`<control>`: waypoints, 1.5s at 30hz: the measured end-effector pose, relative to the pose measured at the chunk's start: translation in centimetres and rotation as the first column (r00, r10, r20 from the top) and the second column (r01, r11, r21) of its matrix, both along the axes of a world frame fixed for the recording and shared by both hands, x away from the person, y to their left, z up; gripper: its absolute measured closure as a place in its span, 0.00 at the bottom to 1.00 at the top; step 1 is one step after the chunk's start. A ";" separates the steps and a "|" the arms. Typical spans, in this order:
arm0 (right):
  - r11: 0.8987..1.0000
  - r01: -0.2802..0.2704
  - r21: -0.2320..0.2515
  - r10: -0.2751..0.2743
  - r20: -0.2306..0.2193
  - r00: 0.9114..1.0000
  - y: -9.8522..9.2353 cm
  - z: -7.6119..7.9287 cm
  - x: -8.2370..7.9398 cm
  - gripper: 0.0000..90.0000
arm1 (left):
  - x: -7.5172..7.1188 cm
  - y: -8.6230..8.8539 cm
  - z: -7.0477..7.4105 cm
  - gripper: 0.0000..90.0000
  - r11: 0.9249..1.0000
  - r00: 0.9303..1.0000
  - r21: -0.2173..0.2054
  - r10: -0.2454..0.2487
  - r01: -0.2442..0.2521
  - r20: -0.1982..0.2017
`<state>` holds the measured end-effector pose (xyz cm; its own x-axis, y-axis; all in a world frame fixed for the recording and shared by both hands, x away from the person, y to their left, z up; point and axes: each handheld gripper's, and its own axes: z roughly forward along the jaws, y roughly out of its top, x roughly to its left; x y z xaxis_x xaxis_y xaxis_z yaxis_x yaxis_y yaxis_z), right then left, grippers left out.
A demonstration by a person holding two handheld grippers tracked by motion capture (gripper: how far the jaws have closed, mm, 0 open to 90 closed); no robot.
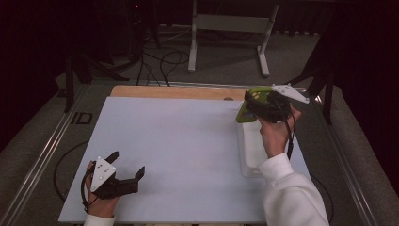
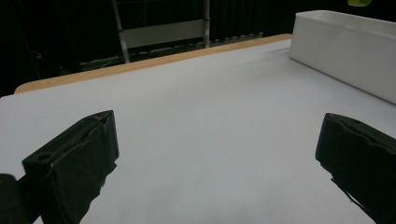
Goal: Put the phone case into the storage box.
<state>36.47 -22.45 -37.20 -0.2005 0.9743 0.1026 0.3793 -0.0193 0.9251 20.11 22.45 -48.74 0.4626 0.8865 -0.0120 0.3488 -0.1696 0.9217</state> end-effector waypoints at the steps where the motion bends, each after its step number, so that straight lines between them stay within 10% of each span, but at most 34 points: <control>1: 1.000 0.002 -0.002 -0.002 0.000 1.000 0.0 0.0 0.1 0.17 | 0.0 0.0 0.0 0.00 1.000 1.000 0.000 0.000 0.000 0.000; 45: 0.994 0.095 -0.057 -0.095 -0.005 0.995 -1.3 -0.3 2.5 0.17 | -0.1 0.0 0.1 0.00 1.000 1.000 0.001 0.004 -0.004 0.005</control>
